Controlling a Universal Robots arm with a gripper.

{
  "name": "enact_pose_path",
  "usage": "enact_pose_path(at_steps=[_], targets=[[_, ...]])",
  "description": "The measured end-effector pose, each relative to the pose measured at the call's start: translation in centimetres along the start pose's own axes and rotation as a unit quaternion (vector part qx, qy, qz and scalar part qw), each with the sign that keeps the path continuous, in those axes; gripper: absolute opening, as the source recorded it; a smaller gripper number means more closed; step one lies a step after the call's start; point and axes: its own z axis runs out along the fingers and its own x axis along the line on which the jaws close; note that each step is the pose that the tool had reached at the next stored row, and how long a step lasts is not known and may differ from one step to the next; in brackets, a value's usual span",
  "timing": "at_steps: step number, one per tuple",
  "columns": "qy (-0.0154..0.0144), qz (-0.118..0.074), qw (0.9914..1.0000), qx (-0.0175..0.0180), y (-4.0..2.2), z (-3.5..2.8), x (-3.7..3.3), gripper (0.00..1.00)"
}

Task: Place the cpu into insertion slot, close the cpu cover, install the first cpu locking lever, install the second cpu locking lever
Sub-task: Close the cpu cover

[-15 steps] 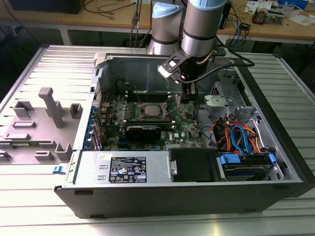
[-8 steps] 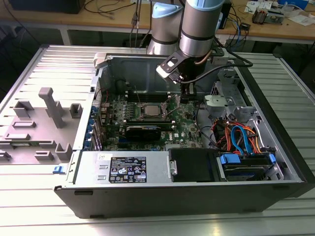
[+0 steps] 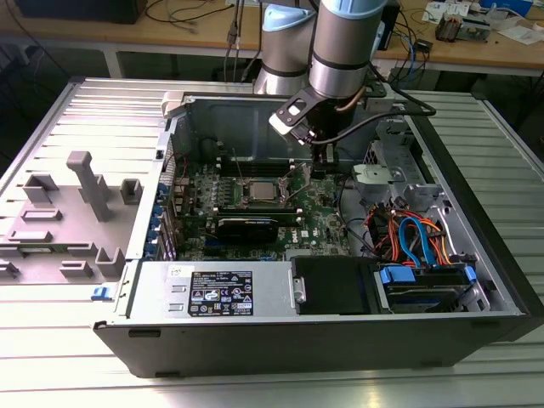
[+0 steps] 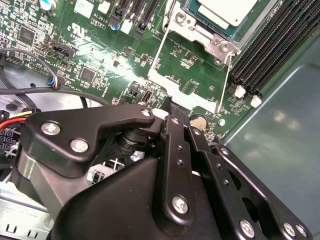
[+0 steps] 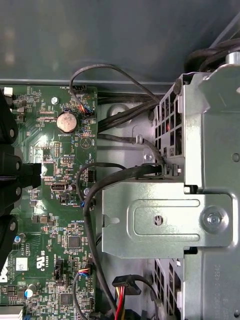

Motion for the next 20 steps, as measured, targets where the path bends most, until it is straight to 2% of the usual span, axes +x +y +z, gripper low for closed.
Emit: enact_pose_path(at_steps=[3,10,20], targets=[[0.0000,0.000,1.00000,0.0000,-0.19,0.00,0.00,0.11],[0.0000,0.000,1.00000,0.0000,-1.10,-0.02,0.01,0.11],[0.0000,0.000,1.00000,0.0000,-1.59,-0.03,0.02,0.11]])
